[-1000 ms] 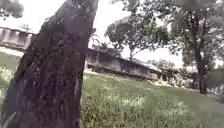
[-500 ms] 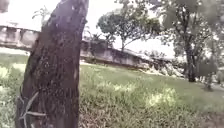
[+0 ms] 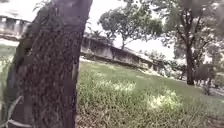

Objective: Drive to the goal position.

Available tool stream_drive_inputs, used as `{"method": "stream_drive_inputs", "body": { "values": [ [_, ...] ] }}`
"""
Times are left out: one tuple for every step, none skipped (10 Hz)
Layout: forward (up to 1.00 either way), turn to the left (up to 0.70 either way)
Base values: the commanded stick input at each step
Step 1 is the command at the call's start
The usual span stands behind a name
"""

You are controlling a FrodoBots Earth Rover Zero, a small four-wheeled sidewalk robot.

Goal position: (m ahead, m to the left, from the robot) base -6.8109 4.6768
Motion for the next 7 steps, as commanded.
{"method": "stream_drive_inputs", "body": {
  "values": [
    [0.7,-0.27],
    [0.7,-0.27],
    [0.7,-0.27],
    [0.7,-0.27],
    [0.7,-0.27],
    [0.7,-0.27],
    [0.7,-0.27]
  ]
}}
